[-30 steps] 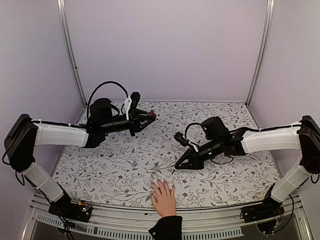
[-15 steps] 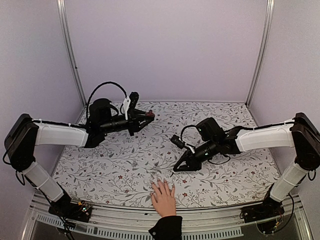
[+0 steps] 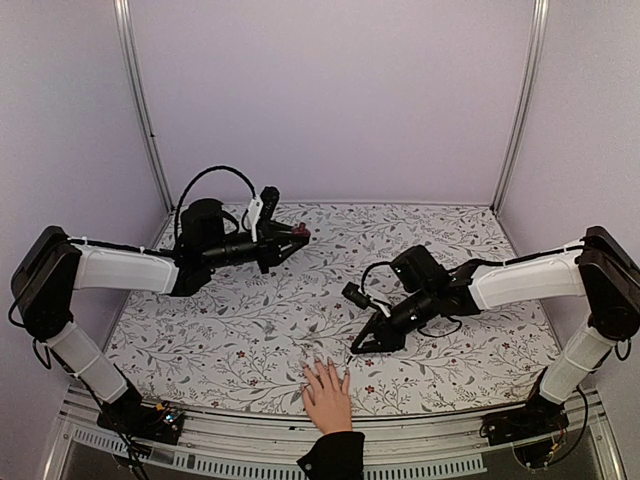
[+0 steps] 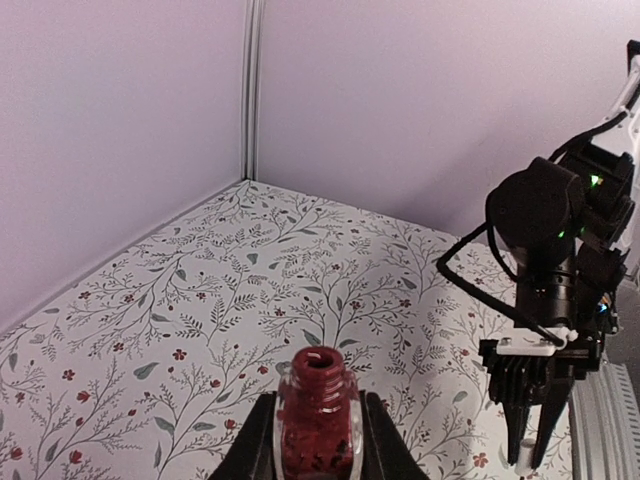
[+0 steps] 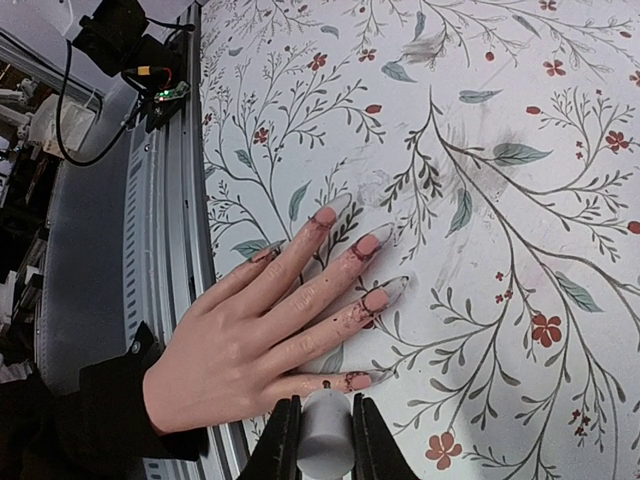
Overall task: Paint the nails
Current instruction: Paint the nail polish on the nail.
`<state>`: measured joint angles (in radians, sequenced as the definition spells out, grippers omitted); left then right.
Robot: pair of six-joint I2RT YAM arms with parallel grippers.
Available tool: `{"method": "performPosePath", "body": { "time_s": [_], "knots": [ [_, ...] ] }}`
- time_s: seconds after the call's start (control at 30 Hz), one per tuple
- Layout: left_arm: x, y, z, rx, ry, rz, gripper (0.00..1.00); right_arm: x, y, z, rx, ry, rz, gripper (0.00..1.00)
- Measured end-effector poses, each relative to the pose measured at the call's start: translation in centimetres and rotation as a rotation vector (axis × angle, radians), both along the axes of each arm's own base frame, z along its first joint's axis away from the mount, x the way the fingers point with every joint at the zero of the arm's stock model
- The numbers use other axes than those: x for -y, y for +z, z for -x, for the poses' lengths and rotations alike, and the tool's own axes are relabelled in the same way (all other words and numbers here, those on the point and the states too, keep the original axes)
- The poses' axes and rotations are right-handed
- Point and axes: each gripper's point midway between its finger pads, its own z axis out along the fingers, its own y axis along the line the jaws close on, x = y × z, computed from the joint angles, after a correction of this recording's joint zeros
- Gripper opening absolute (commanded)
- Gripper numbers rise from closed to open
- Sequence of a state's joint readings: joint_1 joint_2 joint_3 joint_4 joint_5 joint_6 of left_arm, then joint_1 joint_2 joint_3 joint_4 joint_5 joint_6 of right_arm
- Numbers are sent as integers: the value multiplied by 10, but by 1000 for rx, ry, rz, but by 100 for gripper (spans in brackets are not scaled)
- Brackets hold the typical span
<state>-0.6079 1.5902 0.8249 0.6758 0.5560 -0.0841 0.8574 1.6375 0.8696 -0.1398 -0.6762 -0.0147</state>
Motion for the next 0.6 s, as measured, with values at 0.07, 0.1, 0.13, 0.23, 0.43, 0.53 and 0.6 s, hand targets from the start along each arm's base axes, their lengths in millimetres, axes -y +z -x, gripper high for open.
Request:
{"method": "performPosePath", "body": {
  "time_s": [0.07, 0.1, 0.13, 0.23, 0.43, 0.53, 0.6],
  "knots": [
    [0, 0, 0, 0, 0, 0, 0, 0, -1, -1, 4, -4, 3, 0],
    [0, 0, 0, 0, 0, 0, 0, 0, -2, -2, 6, -7, 5, 0],
    [0, 0, 0, 0, 0, 0, 0, 0, -3, -2, 6, -8, 8, 0],
    [0, 0, 0, 0, 0, 0, 0, 1, -8, -4, 5, -14, 23, 0],
    [0, 0, 0, 0, 0, 0, 0, 2, -14, -5, 5, -24, 40, 0],
    [0, 0, 0, 0, 0, 0, 0, 2, -15, -5, 5, -24, 41, 0],
    [0, 0, 0, 0, 0, 0, 0, 2, -15, -5, 4, -23, 42, 0]
  ]
}}
